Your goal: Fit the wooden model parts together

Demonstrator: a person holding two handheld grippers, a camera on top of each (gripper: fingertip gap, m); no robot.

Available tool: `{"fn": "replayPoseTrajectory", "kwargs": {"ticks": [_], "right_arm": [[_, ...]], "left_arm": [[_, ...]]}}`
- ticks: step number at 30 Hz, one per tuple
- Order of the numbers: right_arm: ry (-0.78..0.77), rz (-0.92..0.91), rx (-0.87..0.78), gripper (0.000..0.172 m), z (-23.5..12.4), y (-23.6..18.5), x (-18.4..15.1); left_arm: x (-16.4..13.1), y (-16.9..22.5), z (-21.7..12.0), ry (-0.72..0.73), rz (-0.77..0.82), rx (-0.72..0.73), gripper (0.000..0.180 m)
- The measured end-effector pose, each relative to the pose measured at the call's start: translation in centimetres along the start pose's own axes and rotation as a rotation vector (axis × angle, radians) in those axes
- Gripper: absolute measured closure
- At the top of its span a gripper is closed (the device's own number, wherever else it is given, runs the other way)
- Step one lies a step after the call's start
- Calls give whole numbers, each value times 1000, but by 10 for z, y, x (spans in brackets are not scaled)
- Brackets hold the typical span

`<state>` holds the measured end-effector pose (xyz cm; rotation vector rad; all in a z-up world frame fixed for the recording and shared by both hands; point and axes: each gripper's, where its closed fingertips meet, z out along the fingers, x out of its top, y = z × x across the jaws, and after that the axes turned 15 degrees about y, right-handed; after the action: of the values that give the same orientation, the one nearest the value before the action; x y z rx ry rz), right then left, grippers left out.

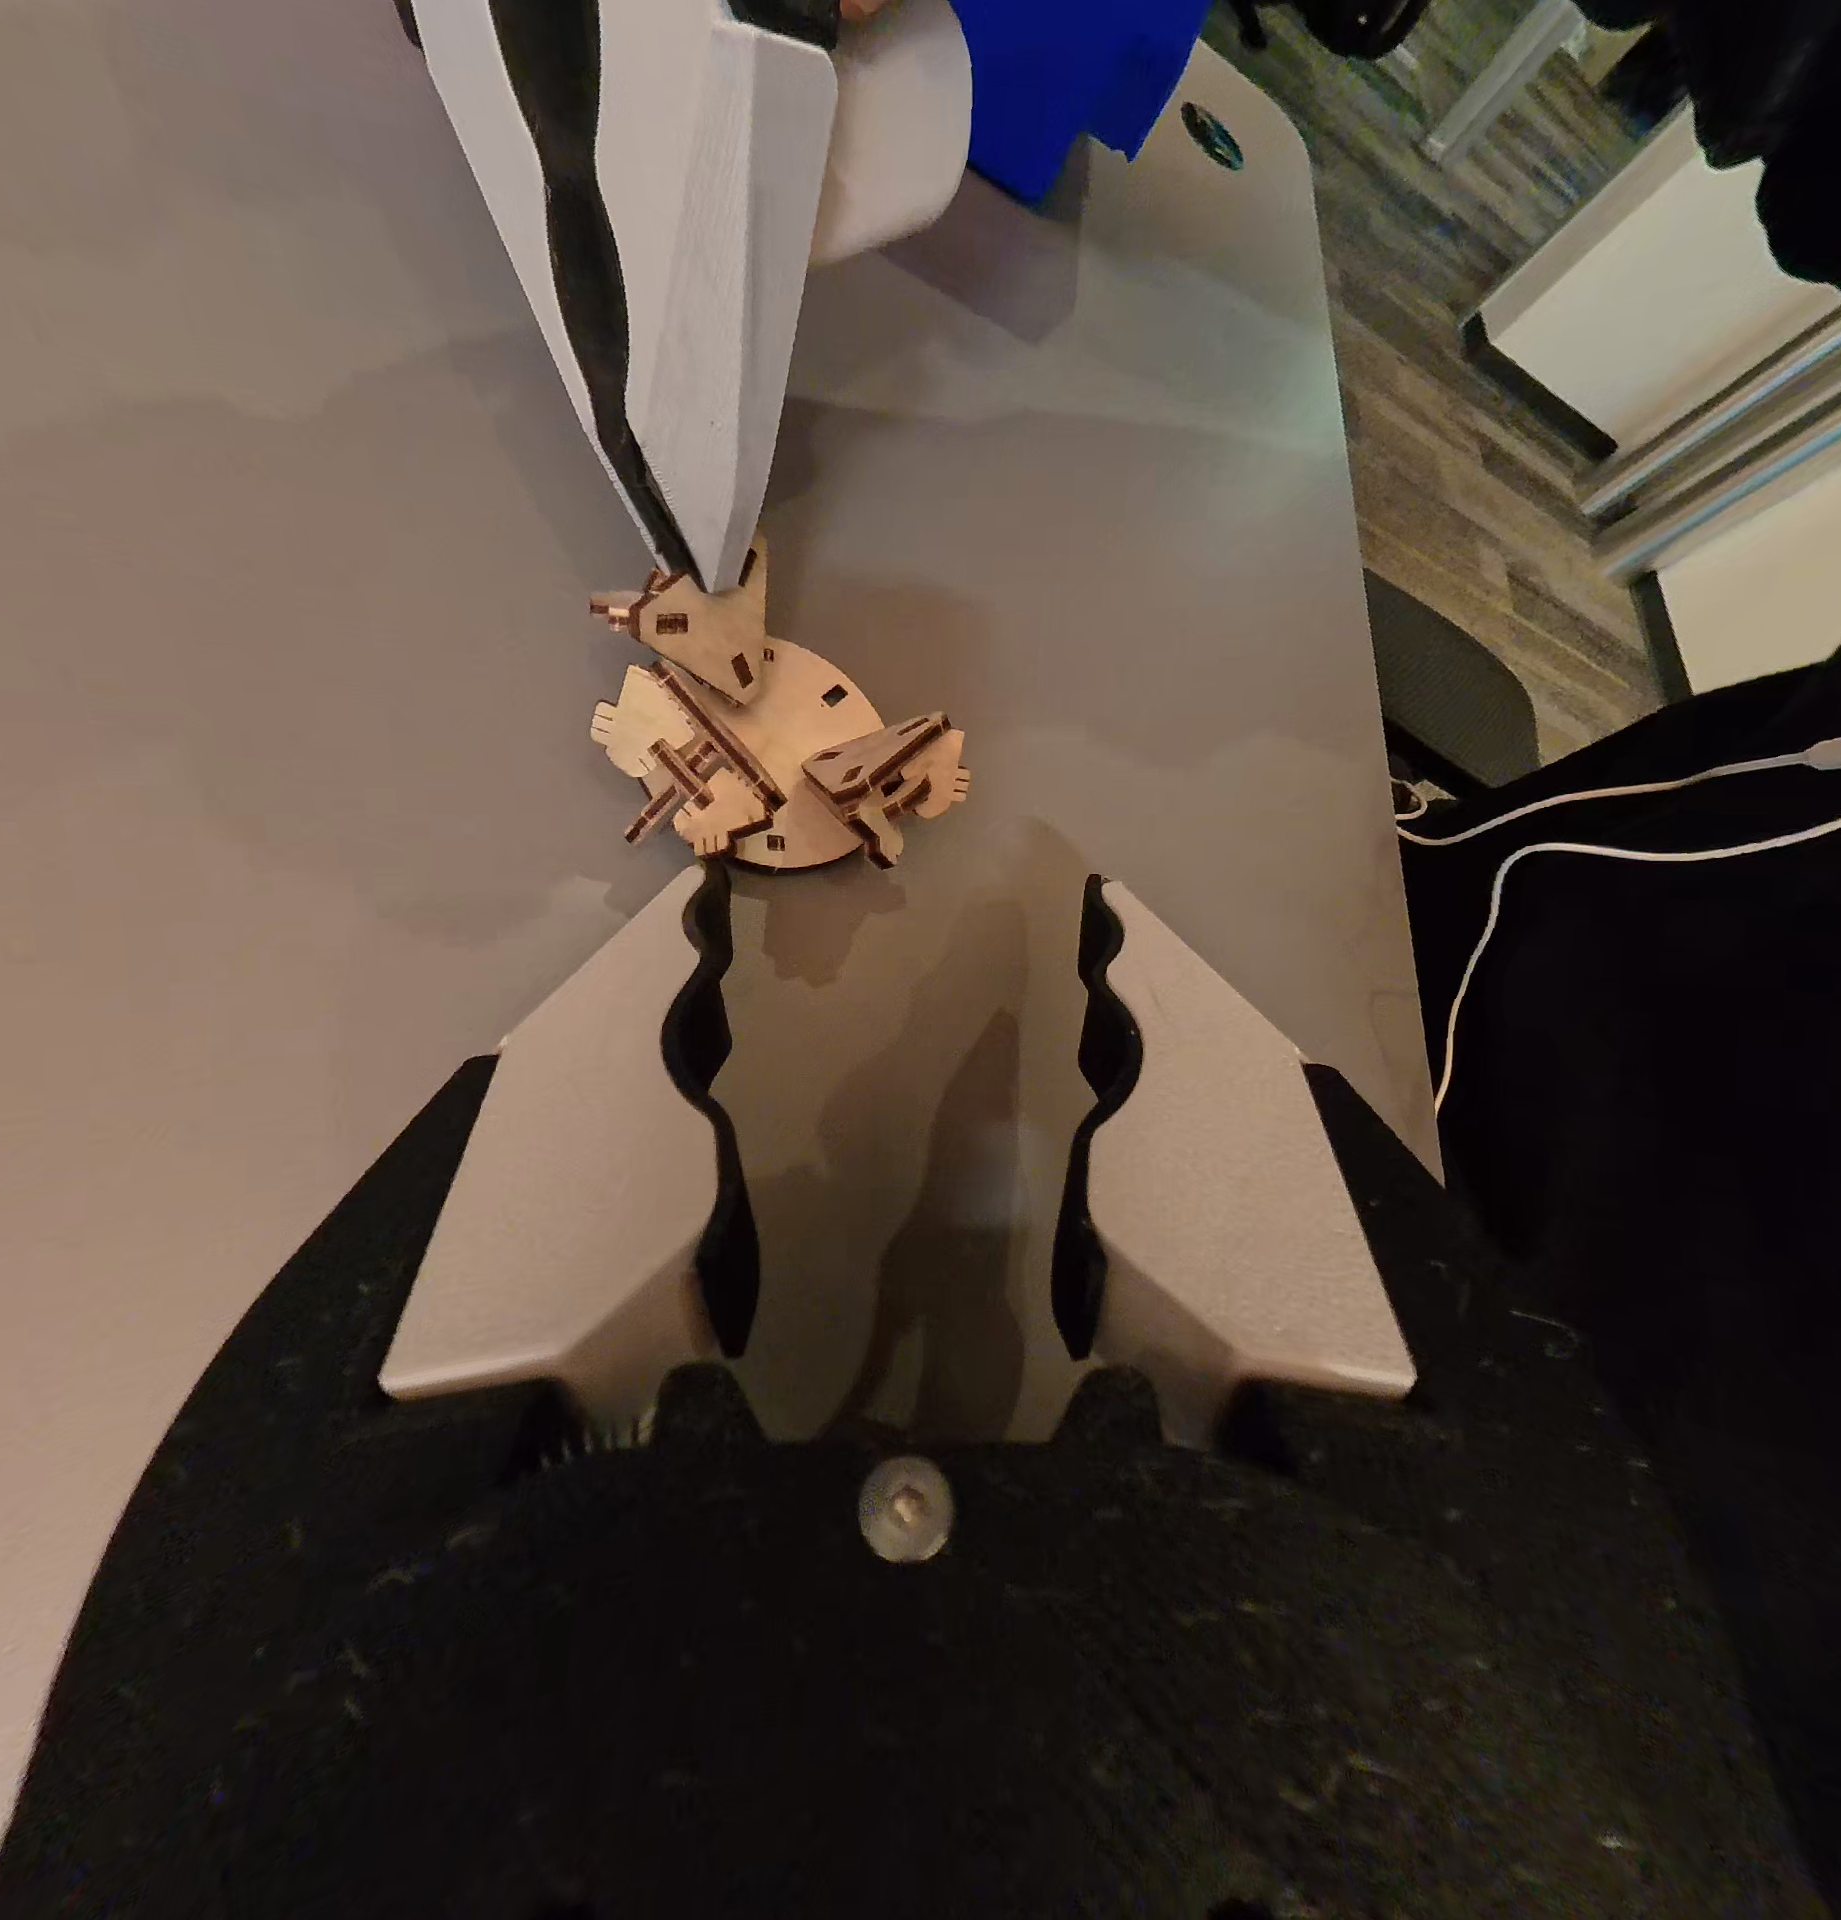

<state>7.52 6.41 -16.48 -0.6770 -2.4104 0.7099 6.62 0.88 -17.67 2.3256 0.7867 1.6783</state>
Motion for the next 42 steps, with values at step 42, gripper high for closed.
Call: {"fn": "replayPoseTrajectory", "kwargs": {"ticks": [42], "right_arm": [[121,-1,-26,171,-2,-2,-3]], "left_arm": [[0,-1,0,-2,3,6,115]]}}
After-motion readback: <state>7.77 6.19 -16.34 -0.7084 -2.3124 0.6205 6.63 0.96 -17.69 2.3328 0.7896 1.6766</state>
